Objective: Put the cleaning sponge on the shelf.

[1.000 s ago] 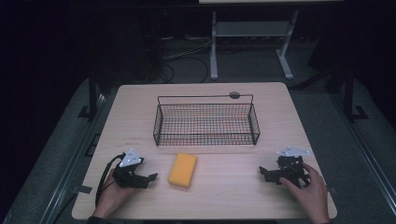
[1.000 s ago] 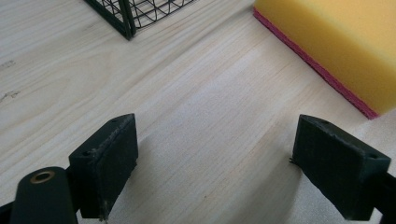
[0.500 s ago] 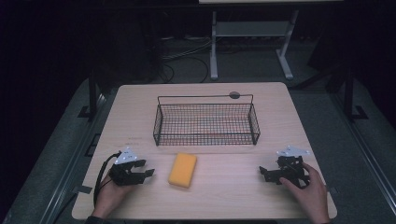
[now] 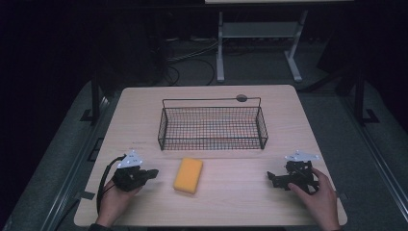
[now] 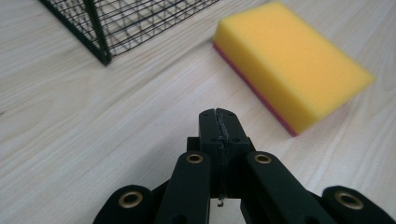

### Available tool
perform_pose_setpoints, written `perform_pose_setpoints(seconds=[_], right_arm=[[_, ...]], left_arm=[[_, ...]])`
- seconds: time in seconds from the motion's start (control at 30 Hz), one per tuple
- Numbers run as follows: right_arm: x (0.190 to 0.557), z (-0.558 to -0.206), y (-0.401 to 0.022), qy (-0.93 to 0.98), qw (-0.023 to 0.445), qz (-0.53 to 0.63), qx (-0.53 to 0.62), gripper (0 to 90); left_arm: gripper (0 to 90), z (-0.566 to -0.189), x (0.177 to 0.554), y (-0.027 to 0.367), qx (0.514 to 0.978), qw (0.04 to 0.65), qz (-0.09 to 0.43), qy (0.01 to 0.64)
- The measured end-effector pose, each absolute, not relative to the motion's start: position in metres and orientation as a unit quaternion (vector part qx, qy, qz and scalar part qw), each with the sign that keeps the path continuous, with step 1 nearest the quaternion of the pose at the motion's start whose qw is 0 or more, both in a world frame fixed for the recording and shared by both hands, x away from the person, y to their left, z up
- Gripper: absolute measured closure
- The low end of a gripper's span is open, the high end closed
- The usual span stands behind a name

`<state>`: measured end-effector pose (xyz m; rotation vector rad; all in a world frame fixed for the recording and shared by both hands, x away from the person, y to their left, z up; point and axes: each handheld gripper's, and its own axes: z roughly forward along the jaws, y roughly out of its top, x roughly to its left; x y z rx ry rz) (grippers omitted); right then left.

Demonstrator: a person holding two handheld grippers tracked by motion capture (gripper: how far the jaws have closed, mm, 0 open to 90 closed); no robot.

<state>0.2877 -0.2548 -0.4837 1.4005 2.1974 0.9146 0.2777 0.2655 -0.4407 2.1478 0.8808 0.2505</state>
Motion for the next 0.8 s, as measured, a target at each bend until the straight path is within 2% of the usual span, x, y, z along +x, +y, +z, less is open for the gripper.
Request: perform_pose_setpoints(seconds=[0.8], right_arm=[[0.288,-0.484,-0.255,0.781,0.189,0.325,0.498,0.0]], left_arm=[[89.7,-0.435,0.266,0.223,0.858,0.412,0.052,0.303]])
